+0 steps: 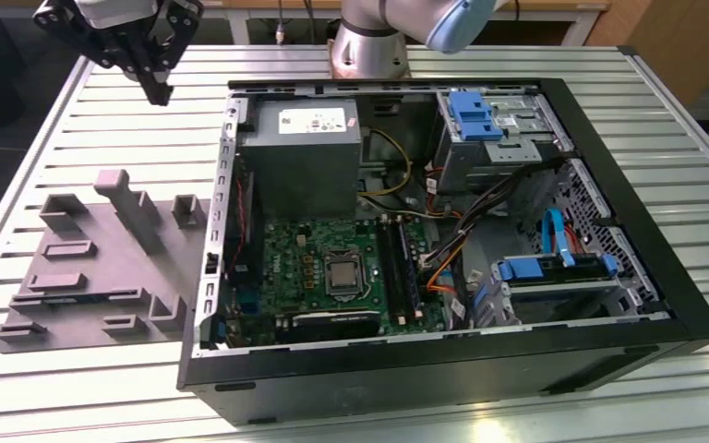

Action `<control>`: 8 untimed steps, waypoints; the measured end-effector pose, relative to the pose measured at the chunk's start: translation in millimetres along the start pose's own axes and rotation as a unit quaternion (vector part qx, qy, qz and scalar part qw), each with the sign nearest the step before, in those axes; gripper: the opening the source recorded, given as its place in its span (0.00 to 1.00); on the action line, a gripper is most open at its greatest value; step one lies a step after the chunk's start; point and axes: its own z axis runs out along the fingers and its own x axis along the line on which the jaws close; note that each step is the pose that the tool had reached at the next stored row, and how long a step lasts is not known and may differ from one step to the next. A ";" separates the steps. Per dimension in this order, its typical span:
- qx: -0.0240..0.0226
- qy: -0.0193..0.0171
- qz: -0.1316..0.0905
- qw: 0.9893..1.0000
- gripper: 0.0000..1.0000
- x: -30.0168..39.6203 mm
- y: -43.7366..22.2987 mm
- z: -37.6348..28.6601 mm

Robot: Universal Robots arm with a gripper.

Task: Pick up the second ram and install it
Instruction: 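Reach for the second ram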

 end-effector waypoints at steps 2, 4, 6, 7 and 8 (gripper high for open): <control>0.000 0.000 0.000 1.000 0.11 1.6 -0.1 0.0; 0.000 0.000 0.000 1.000 0.11 3.1 -0.2 -0.1; 0.000 0.000 0.000 1.000 0.11 4.4 -0.3 -0.1; 0.000 0.000 0.000 1.000 0.11 5.1 -0.4 -0.2; 0.000 0.000 0.000 1.000 0.11 5.8 -0.4 -0.2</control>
